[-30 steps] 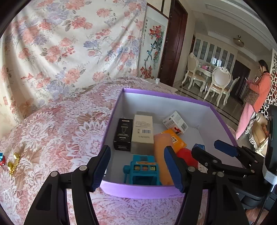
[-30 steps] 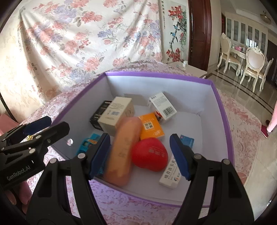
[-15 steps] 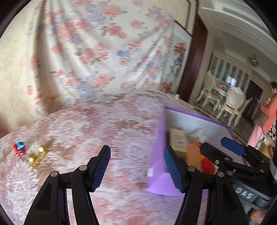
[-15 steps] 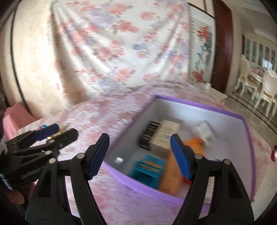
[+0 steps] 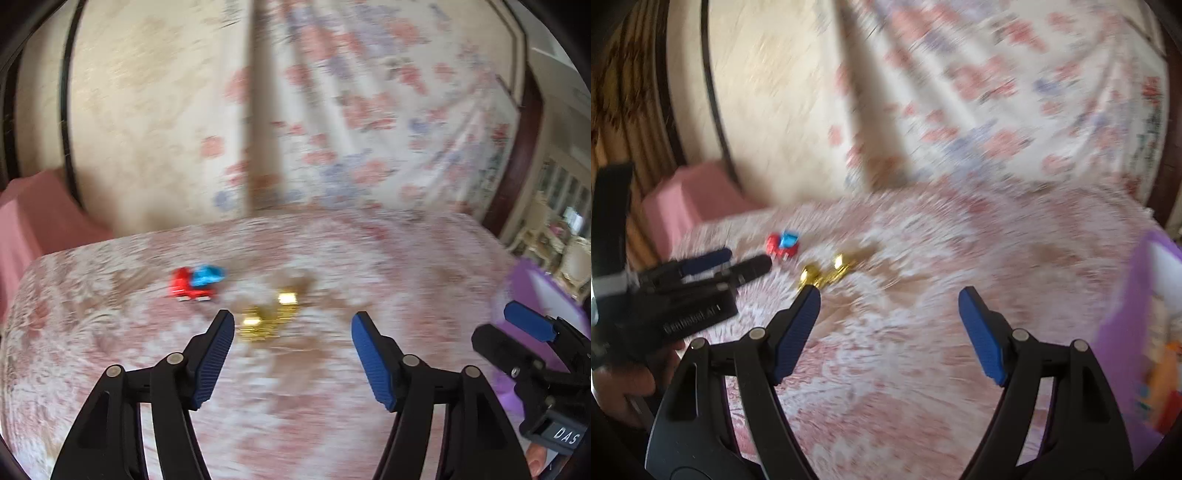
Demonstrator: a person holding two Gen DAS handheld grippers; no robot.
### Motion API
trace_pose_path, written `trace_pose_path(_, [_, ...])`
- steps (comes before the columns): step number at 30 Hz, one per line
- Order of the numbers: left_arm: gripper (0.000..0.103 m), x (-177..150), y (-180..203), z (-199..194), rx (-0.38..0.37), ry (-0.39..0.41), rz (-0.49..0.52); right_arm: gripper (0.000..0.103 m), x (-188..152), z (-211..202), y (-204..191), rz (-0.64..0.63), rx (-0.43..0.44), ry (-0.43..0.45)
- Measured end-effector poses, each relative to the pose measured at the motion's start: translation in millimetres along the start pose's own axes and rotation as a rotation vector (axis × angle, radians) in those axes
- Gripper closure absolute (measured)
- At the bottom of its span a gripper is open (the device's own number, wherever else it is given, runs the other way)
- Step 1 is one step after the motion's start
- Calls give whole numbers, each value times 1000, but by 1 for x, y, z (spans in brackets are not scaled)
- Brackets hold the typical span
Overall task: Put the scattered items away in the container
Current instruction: 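Withdraw both tools from the purple box toward the toy truck and gold ornament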
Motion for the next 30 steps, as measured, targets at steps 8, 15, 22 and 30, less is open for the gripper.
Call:
trace_pose_path(8, [35, -13, -70, 62, 1, -66, -10, 24, -16, 98, -20, 21, 59, -155])
trace_pose_path(15, [35, -3, -96, 98, -9, -99, 86, 24, -20, 142, -44, 28, 31, -219])
trace_pose_path(22, [36, -3, -116, 112, 7, -117, 99, 22, -11, 176, -77, -16, -20, -233])
trace_pose_path(30, [35, -5, -112, 118, -56, -121, 122, 19, -10, 178, -58, -98, -130, -233])
Point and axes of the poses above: each gripper's, at about its wrist camera, not at the fingertips, and z roughly the way its jaws point, y to its right, x to its top, the point moved 5 cm from there along z, roughly the way its jaws point, and after that the axes turned 3 degrees about x, right-handed, at the moved point
